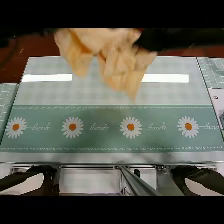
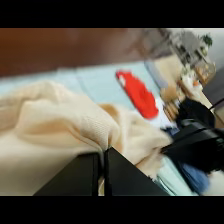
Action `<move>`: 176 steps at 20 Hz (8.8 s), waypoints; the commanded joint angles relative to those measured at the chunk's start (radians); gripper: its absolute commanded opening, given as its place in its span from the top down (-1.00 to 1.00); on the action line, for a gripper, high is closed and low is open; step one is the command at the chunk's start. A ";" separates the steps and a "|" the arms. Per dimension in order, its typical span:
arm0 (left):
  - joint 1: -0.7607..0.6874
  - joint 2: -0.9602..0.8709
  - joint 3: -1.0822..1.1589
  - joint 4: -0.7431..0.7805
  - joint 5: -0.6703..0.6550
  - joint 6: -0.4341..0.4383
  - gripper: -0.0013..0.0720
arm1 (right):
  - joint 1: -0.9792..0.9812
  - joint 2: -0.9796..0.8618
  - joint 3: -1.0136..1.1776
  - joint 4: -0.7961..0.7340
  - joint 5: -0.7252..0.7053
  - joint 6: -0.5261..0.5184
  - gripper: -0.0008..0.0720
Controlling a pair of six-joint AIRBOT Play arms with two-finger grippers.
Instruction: Fold the shirts.
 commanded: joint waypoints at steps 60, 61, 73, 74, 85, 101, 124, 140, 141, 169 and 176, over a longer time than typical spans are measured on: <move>0.027 -0.053 -0.953 0.171 0.186 0.024 0.87 | -0.549 -0.236 -0.853 0.193 -0.138 -0.214 -0.76; 0.027 -0.053 -0.942 0.171 0.174 0.024 0.87 | -0.543 -0.262 -0.835 0.193 -0.140 -0.194 -0.76; 0.055 -0.039 -0.851 0.170 0.096 0.024 0.87 | -0.468 -0.375 -0.572 0.241 -0.024 -0.130 0.93; 0.074 -0.025 -0.791 0.170 0.064 0.024 0.87 | -0.474 -0.360 -0.500 0.229 0.010 -0.129 0.93; 0.336 0.234 0.272 0.200 0.008 -0.140 0.87 | -0.480 0.059 0.343 0.051 0.014 -0.092 0.93; 0.249 0.602 0.203 0.562 -0.258 -0.225 0.87 | -0.479 0.597 0.142 -0.241 0.209 -0.101 0.93; 0.021 -0.123 -0.481 0.298 0.418 -0.147 -0.97 | -0.489 -0.583 0.074 0.254 -0.131 -0.117 -0.81; 0.577 0.140 -1.027 0.674 -0.199 -0.282 -0.95 | -0.925 0.037 -0.982 0.374 0.007 -0.412 -0.76; 0.588 0.156 -1.050 0.678 -0.189 -0.284 -0.95 | -0.921 0.066 -1.022 0.378 0.005 -0.414 -0.76; 0.389 0.174 -1.303 0.268 0.027 0.027 0.87 | -0.735 -0.015 -1.201 0.027 -0.005 -0.188 -0.76; 0.371 0.174 -1.302 0.267 0.029 0.024 0.87 | -0.597 -0.097 -1.145 0.208 -0.116 -0.224 0.04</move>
